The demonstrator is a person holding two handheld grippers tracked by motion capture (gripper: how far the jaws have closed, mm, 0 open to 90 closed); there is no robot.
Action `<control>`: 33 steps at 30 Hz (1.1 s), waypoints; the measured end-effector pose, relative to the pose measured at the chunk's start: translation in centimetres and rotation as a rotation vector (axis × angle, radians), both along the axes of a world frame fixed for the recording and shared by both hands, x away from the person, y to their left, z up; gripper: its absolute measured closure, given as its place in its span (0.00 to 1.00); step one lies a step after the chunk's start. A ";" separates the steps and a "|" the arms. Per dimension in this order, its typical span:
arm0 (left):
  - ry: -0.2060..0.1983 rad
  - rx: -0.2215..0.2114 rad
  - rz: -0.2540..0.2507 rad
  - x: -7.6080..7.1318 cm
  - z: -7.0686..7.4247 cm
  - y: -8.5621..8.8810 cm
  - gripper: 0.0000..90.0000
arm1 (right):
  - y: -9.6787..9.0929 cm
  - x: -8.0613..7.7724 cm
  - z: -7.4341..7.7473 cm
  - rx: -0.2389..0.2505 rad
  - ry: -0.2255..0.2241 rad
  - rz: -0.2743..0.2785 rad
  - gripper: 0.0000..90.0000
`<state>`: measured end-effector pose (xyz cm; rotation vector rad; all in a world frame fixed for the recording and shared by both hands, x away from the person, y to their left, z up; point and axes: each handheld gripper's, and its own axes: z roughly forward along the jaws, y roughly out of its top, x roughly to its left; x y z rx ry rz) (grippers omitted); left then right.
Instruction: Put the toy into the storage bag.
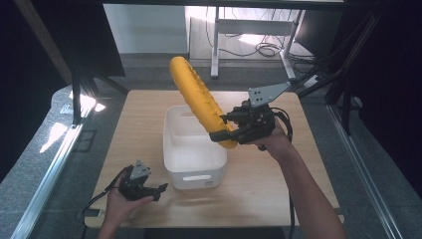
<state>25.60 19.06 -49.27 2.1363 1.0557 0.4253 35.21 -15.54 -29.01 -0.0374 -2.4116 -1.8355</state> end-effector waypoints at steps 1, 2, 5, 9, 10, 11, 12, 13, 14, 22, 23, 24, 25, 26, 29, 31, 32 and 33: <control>0.001 0.001 -0.001 0.0 0.0 0.0 0.16 | 0.1 -0.1 -0.1 0.003 0.003 0.002 0.57; 0.002 0.004 -0.001 0.0 0.0 0.0 0.16 | 0.1 -0.1 -0.1 0.003 0.003 0.002 0.57; 0.003 0.005 -0.002 0.0 0.0 0.0 0.16 | 0.4 -0.4 -0.3 -0.002 0.002 0.011 0.57; 0.002 0.002 0.000 0.0 0.0 0.0 0.16 | 0.6 -0.5 -0.3 -0.004 0.006 0.020 0.57; 0.000 -0.002 0.001 0.0 0.0 0.0 0.16 | 0.8 -0.6 -0.4 -0.006 0.006 0.026 0.57; 0.000 -0.002 0.001 0.0 0.0 0.0 0.16 | 0.8 -0.6 -0.4 -0.006 0.006 0.026 0.57; 0.000 -0.001 0.001 0.0 0.0 0.0 0.16 | 0.8 -0.6 -0.4 -0.008 0.007 0.030 0.57; 0.000 -0.001 0.001 0.0 0.0 0.0 0.16 | 1.0 -0.6 -0.5 -0.010 0.008 0.035 0.57; 0.000 0.000 0.001 0.0 0.0 0.0 0.16 | 1.0 -0.6 -0.5 -0.010 0.008 0.035 0.57; 0.004 0.000 0.001 0.0 0.0 0.0 0.16 | 1.6 -1.0 -1.0 -0.017 0.019 0.062 0.57; 0.004 0.000 0.001 0.0 0.0 0.0 0.16 | 1.6 -1.0 -1.0 -0.017 0.019 0.062 0.57; 0.004 0.000 0.000 0.0 0.0 -0.1 0.16 | 1.6 -1.1 -1.1 -0.020 0.020 0.066 0.57; 0.003 0.001 0.000 0.0 0.0 -0.1 0.16 | 1.7 -1.1 -1.1 -0.021 0.020 0.067 0.57; 0.003 0.001 0.001 0.0 0.0 -0.1 0.16 | 1.7 -1.1 -1.2 -0.022 0.022 0.068 0.57; 0.002 0.001 0.001 0.0 -0.1 -0.1 0.16 | 1.8 -1.1 -1.5 -0.026 0.026 0.072 0.57; 0.002 0.000 0.001 0.0 -0.1 -0.1 0.16 | 1.8 -1.1 -1.6 -0.030 0.025 0.073 0.57; 0.002 0.001 0.001 0.0 -0.1 -0.1 0.16 | 2.0 -1.1 -1.9 -0.033 0.035 0.076 0.57; 0.002 0.001 0.001 0.0 -0.1 -0.1 0.16 | 2.0 -1.1 -1.9 -0.033 0.035 0.076 0.57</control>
